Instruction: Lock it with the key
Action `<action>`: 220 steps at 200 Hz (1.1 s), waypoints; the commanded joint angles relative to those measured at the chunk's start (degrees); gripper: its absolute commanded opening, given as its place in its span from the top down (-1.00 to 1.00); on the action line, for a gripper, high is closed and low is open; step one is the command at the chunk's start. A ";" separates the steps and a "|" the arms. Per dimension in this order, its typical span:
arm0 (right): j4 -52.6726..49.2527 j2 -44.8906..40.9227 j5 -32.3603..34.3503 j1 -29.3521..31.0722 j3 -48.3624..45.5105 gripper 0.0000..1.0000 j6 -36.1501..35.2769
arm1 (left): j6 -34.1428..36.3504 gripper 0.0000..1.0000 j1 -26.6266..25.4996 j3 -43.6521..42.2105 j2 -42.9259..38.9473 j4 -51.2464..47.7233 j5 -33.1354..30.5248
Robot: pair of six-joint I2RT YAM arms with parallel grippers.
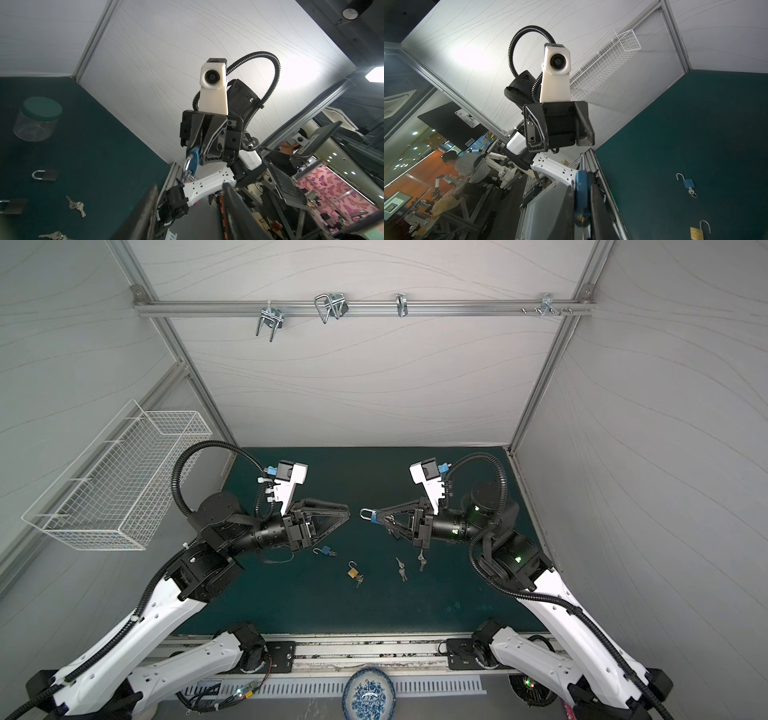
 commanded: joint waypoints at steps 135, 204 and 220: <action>-1.28 1.10 -8.23 -0.92 2.06 1.00 -0.19 | 1.05 0.65 -2.62 3.97 4.35 3.46 7.31; -2.27 0.81 -7.99 -0.95 2.04 1.00 -1.47 | 1.69 0.91 -3.08 4.28 4.52 2.65 6.70; -1.88 0.90 -8.08 -0.95 2.10 1.00 -1.18 | 1.63 1.00 -3.38 4.37 4.89 2.58 6.87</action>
